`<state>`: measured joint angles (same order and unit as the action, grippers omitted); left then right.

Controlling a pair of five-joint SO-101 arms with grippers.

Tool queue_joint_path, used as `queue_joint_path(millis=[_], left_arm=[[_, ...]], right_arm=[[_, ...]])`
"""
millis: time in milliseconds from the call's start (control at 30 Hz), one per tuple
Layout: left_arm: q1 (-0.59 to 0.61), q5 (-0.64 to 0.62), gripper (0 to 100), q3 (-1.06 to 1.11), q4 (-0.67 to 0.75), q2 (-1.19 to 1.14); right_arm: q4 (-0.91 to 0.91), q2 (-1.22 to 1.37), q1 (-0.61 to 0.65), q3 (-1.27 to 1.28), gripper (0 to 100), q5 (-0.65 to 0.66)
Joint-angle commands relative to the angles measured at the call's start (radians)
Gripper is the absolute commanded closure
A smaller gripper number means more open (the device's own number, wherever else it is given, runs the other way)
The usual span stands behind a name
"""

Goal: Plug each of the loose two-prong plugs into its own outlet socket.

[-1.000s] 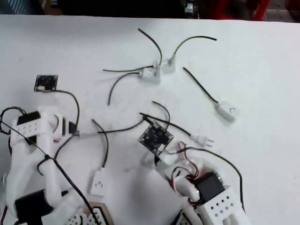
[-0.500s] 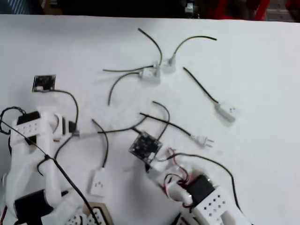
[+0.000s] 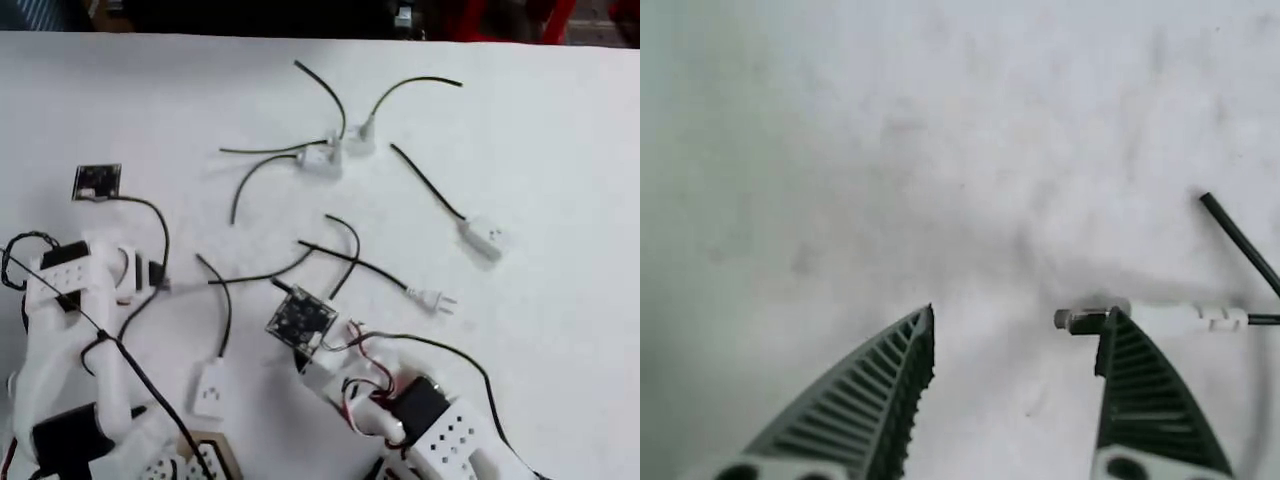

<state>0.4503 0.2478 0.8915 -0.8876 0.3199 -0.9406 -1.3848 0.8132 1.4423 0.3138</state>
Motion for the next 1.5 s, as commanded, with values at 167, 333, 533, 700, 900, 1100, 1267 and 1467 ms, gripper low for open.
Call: queue_joint_path(millis=[167,333,533,700,900,1100,1267,1467], left_arm=[[0.013,-0.011,74,0.000,0.025,0.051],[0.013,-0.011,74,0.002,0.025,0.051],[0.013,-0.011,74,0.003,0.026,0.051],[0.030,-0.011,74,0.003,0.032,0.051],[0.030,-0.011,74,0.003,0.032,0.051],[0.030,-0.011,74,0.003,0.032,0.051],[0.030,-0.011,74,0.005,0.032,0.051],[0.030,-0.011,74,0.005,0.031,0.051]], right_arm=[[0.019,0.008,0.010,-0.008,98.2,-0.011],[0.110,0.153,-0.047,-0.011,98.2,-0.011],[0.216,0.306,-0.067,-0.026,98.2,-0.018],[0.208,0.318,-0.064,-0.069,98.2,-0.066],[0.157,0.320,0.018,-0.069,98.2,-0.075],[0.165,0.320,0.018,-0.069,98.2,-0.075],[0.191,0.320,0.015,-0.069,98.2,-0.075],[0.214,0.320,-0.036,-0.068,98.2,-0.075]])
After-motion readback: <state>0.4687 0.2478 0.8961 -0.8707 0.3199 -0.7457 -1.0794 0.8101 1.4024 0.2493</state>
